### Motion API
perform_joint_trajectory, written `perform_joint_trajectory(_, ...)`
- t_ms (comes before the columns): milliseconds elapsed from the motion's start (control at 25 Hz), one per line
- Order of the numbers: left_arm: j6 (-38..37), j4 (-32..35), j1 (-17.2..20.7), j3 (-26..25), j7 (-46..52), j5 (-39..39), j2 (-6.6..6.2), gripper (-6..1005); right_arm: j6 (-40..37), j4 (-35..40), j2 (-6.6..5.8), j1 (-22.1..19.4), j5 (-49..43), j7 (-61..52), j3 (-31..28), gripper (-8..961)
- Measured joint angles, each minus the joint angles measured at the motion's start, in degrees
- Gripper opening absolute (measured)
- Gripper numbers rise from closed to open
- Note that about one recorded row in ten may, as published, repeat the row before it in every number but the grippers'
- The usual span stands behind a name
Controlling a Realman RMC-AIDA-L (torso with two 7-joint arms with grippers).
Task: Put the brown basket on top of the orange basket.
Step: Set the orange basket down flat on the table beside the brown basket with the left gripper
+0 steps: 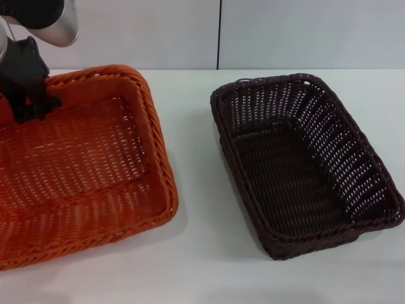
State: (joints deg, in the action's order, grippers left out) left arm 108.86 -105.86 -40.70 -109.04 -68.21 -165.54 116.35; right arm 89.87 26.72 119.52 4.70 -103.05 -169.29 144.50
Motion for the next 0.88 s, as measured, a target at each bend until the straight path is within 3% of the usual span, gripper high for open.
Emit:
perform_joint_trajectory(200,2.0,0.2,-1.9,1.9,-0.9,0.0,-0.18,134,0.0,-0.3,0.02,-0.2,0.0,0.0,0.1,679)
perform_joint_trajectory(600,2.1,2.4,-3.9,5.1,-0.9,0.0,1.17,134,0.0,-0.3,0.1,-1.0,-0.1,0.1,0.5,679)
perform_joint_trajectory(880,1.8,3.4,-4.9,7.3,-0.9,0.0,1.45,134,0.0,-0.4,0.1,-1.0,-0.1,0.1,0.8,679)
